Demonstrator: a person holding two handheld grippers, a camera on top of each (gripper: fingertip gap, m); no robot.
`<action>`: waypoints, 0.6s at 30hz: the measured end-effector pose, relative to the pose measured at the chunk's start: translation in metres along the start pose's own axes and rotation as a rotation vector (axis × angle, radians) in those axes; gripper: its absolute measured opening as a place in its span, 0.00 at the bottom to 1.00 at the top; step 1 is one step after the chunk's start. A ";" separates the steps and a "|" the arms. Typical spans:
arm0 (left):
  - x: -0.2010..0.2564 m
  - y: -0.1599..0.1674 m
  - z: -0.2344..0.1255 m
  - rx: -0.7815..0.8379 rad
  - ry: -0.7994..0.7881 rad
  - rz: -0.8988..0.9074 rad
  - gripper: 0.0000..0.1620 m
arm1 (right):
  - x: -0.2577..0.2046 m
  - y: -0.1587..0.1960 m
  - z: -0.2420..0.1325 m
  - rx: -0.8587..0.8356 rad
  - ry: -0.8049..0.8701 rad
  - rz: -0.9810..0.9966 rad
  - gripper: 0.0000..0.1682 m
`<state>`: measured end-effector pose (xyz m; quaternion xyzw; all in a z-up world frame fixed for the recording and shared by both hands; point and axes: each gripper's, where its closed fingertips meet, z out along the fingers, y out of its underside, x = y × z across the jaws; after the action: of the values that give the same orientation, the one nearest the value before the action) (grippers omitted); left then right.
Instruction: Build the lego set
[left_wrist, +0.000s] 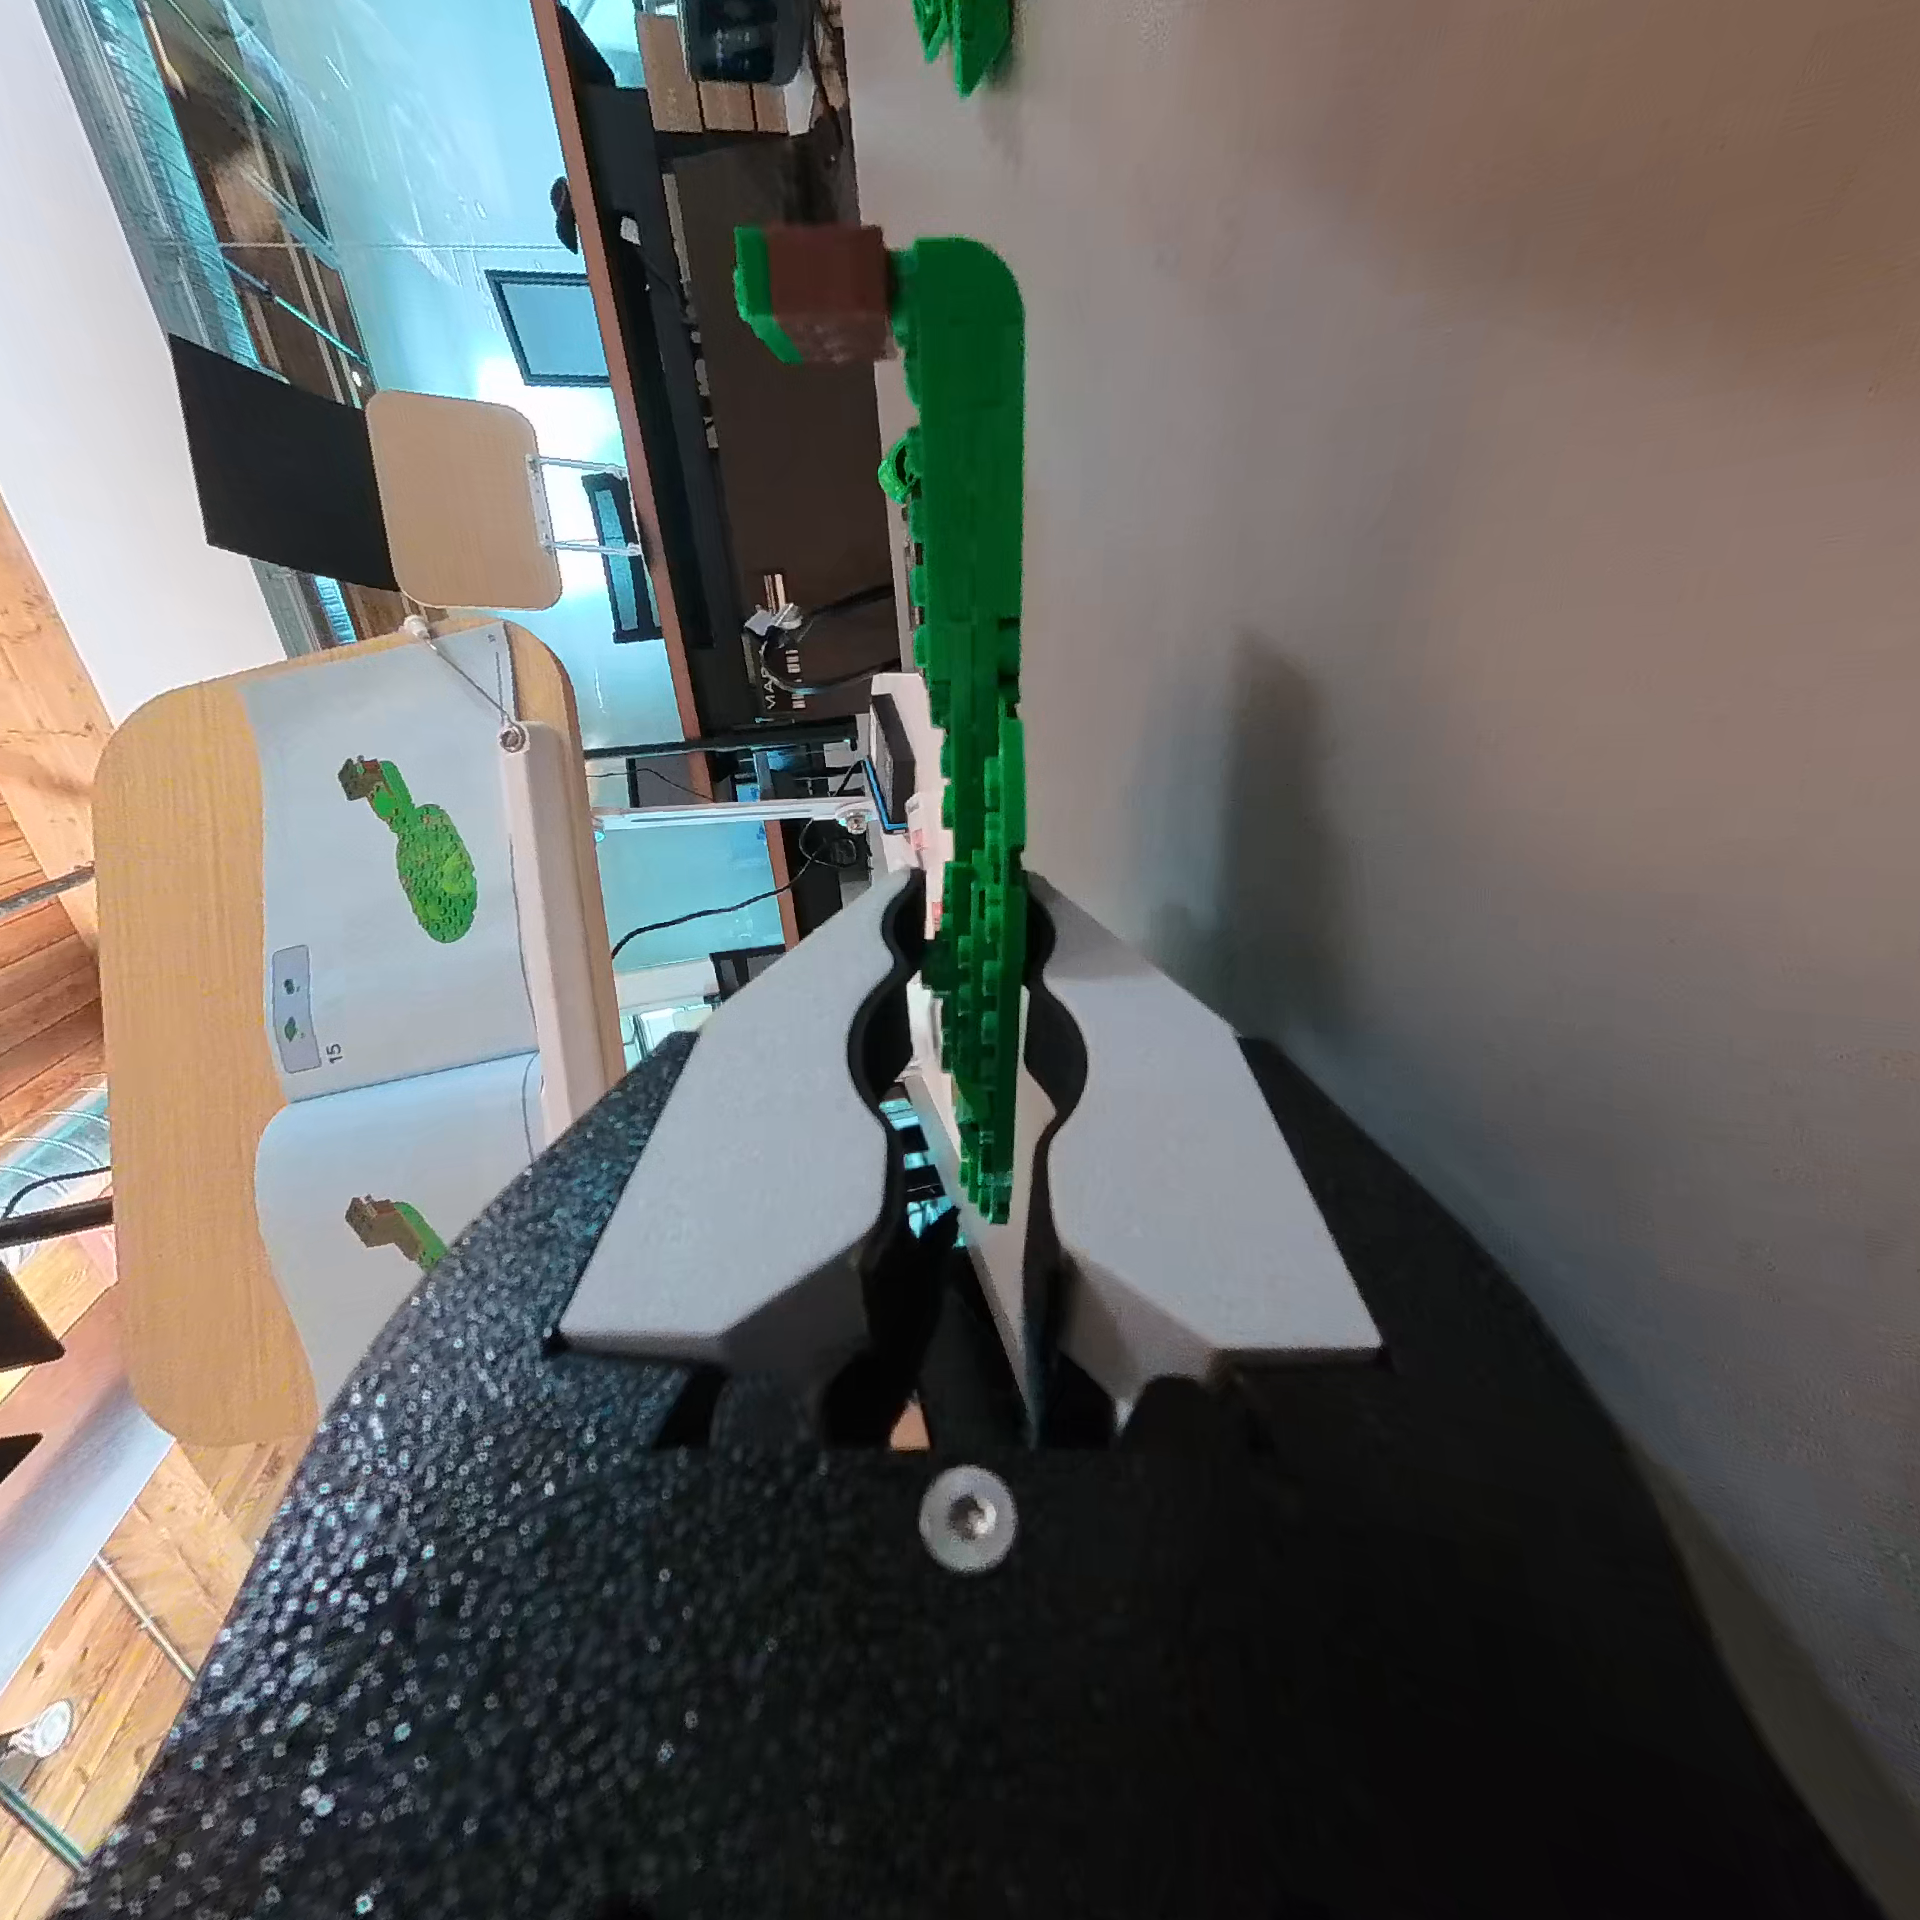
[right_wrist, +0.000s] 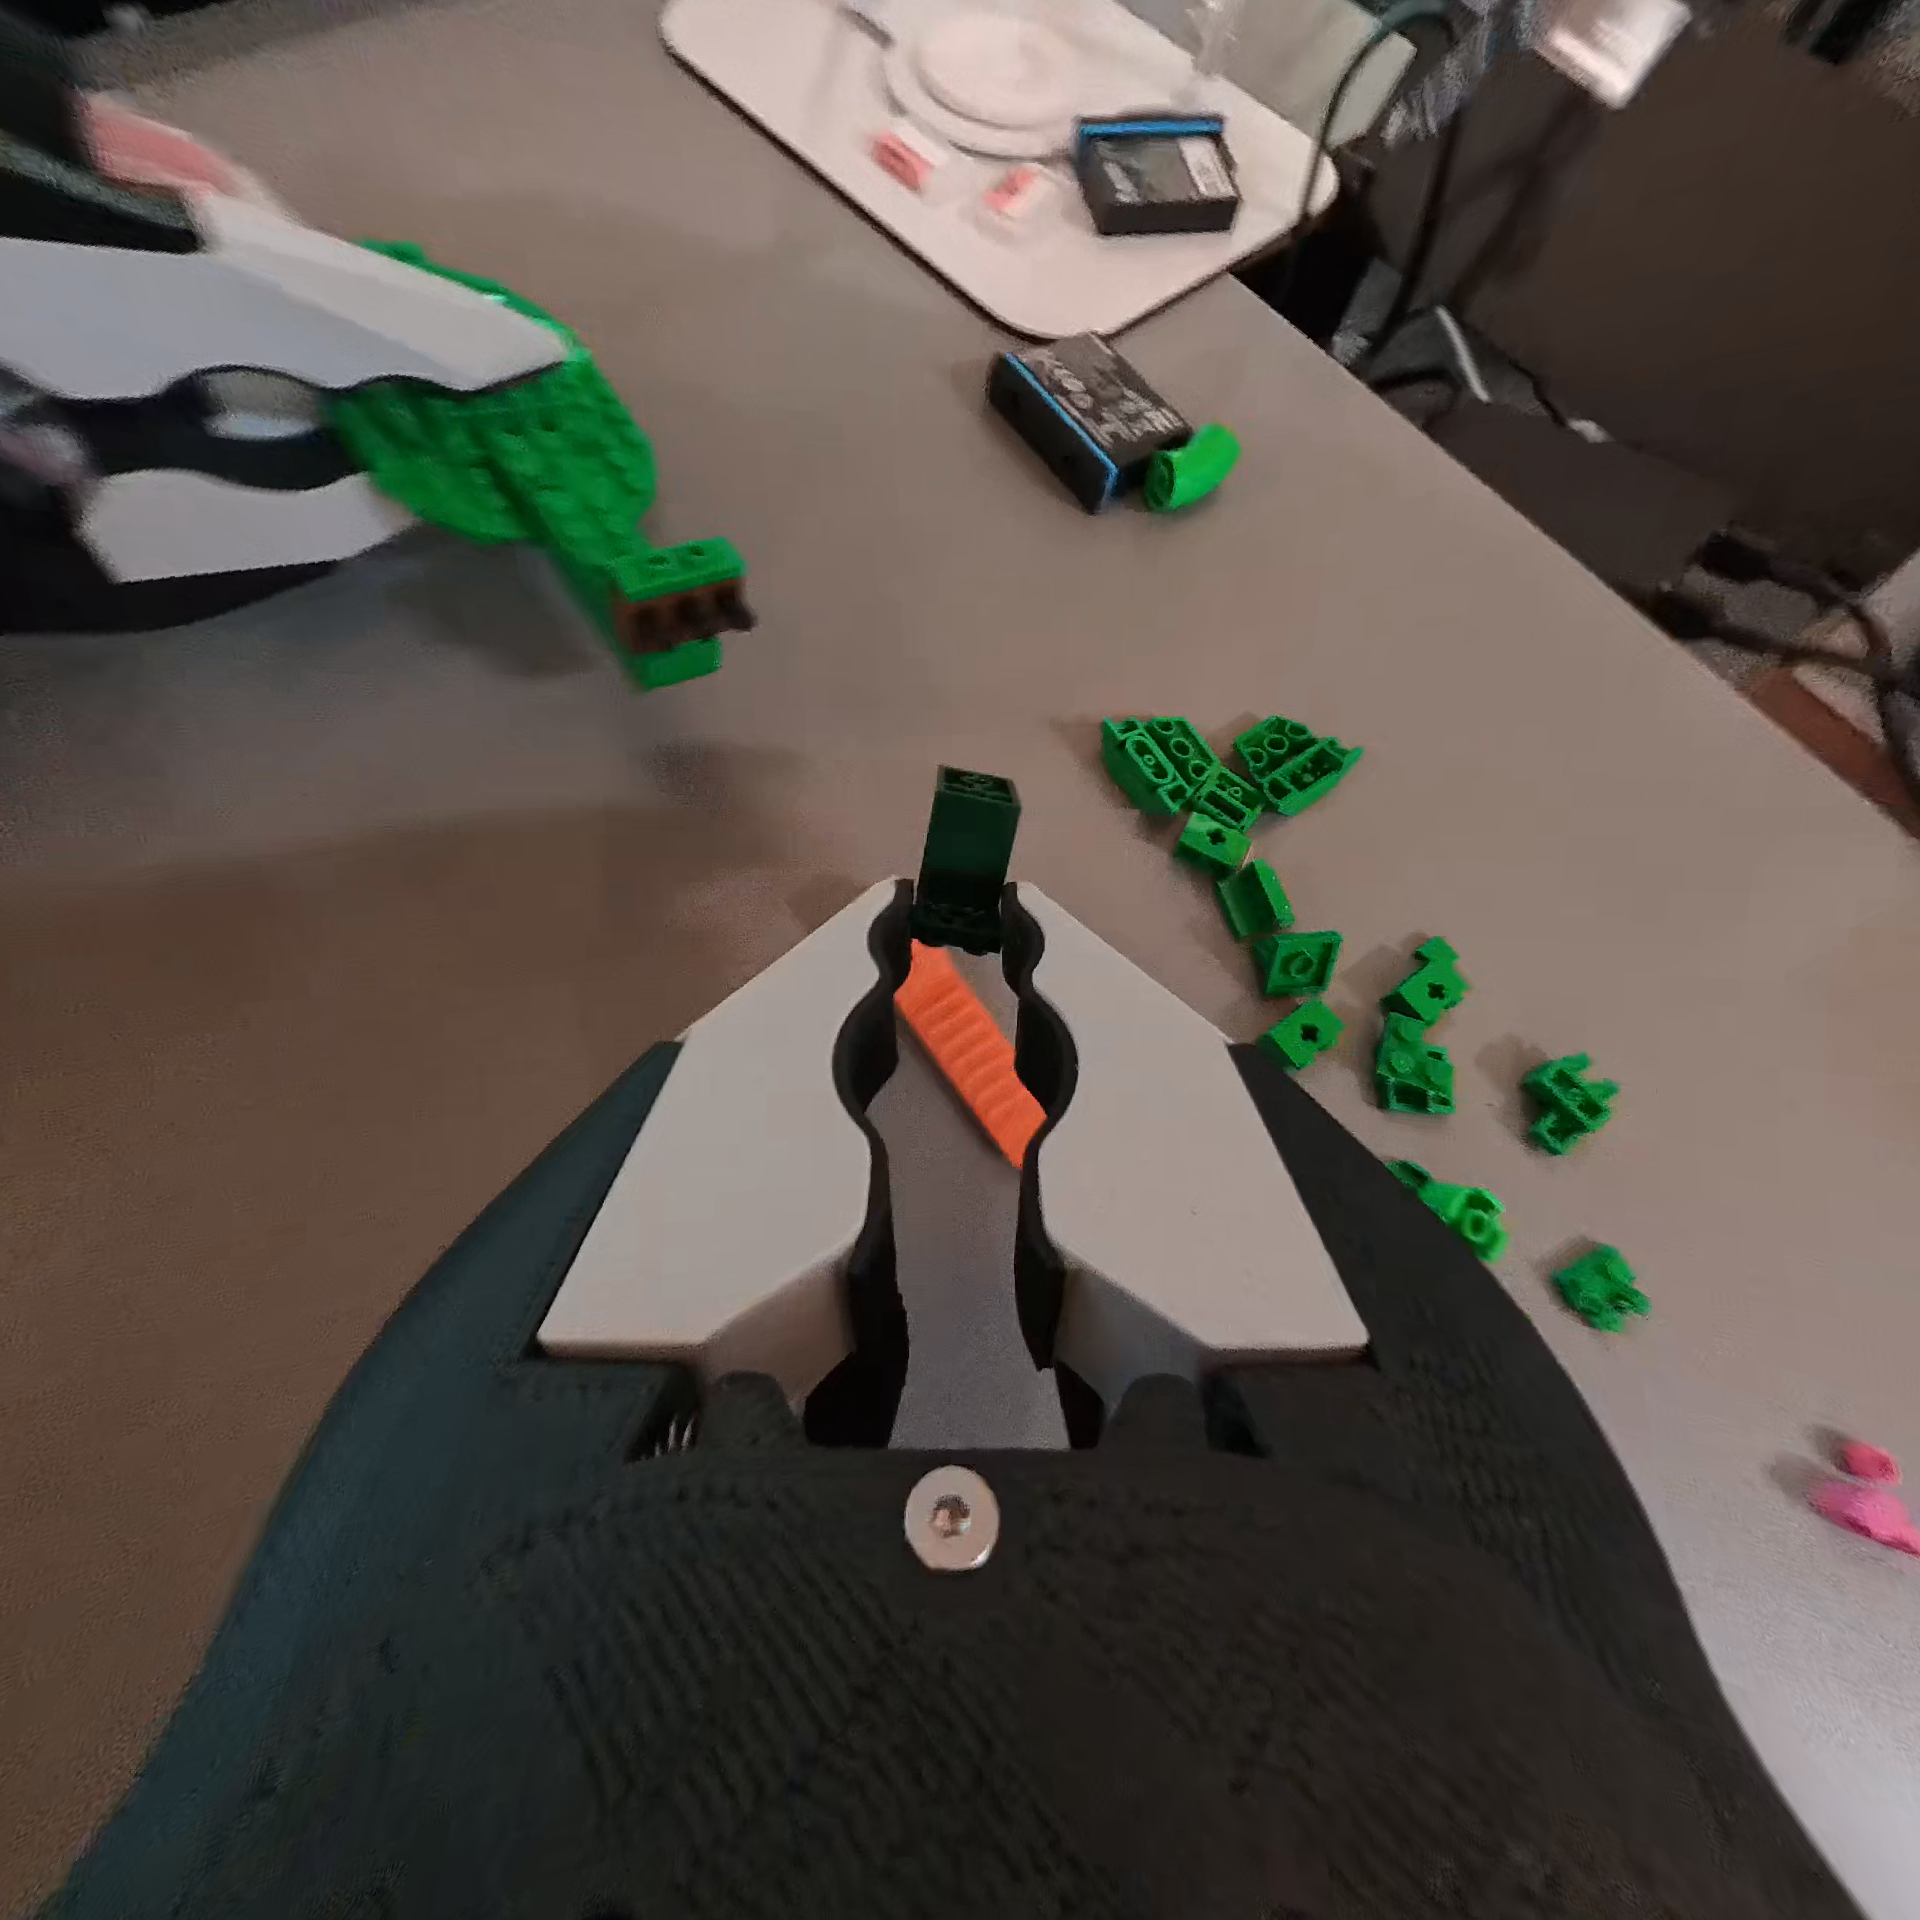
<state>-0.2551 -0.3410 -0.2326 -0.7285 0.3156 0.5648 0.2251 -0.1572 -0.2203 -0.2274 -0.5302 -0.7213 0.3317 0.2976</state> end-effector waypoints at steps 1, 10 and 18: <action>0.000 0.000 0.000 0.002 -0.001 0.003 0.08 | -0.005 -0.001 -0.012 -0.008 -0.042 -0.030 0.09; 0.007 -0.019 -0.003 0.071 0.019 0.061 0.08 | -0.025 0.061 -0.091 -0.785 -0.294 -0.288 0.09; 0.011 -0.023 -0.004 0.091 0.037 0.068 0.08 | -0.033 0.075 -0.071 -1.023 -0.339 -0.468 0.09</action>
<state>-0.2344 -0.3302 -0.2431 -0.7167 0.3695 0.5437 0.2328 -0.0509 -0.2244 -0.2467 -0.3728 -0.9250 -0.0530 -0.0502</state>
